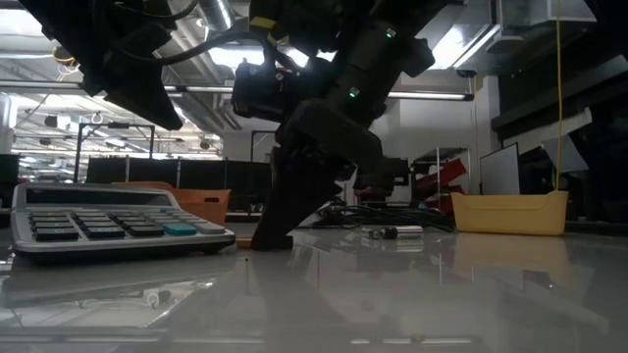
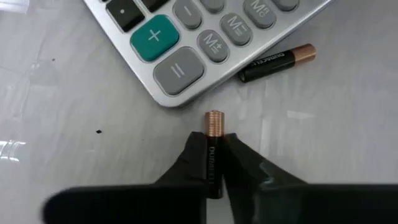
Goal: Sort batteries
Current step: Put the black battery into the orange bin, then adjust the silver calculator
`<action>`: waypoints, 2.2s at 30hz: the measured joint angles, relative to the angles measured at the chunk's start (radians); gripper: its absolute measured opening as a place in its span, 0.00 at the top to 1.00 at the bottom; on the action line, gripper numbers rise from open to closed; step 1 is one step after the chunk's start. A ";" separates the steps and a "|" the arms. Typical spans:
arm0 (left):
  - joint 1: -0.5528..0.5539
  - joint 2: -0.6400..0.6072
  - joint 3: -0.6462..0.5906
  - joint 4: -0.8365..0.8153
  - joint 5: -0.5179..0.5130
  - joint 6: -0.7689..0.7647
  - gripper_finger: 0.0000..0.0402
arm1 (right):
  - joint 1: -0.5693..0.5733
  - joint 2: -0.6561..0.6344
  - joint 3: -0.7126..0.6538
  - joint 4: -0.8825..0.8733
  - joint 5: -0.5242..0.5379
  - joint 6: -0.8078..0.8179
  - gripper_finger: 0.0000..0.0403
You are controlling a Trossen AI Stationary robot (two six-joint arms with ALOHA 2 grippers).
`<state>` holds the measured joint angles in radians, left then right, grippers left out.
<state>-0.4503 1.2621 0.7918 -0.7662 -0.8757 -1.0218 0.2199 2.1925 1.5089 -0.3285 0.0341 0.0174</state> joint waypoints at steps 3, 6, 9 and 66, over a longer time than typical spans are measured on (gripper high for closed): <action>0.000 0.000 0.000 0.000 0.000 0.000 0.81 | -0.005 0.000 -0.001 0.013 -0.007 -0.021 0.98; 0.000 0.000 0.000 0.000 0.000 0.000 0.81 | -0.005 0.000 -0.002 0.024 -0.007 -0.023 0.95; 0.000 0.000 0.000 0.000 0.000 0.000 0.81 | -0.005 -0.004 -0.003 0.024 -0.006 -0.026 0.95; -0.002 -0.114 0.001 0.118 0.081 0.027 0.81 | -0.278 -0.008 0.160 0.035 -0.189 -0.226 0.55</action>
<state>-0.4521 1.1480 0.7925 -0.6484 -0.7948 -0.9948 -0.0583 2.1847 1.6691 -0.2937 -0.1550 -0.2084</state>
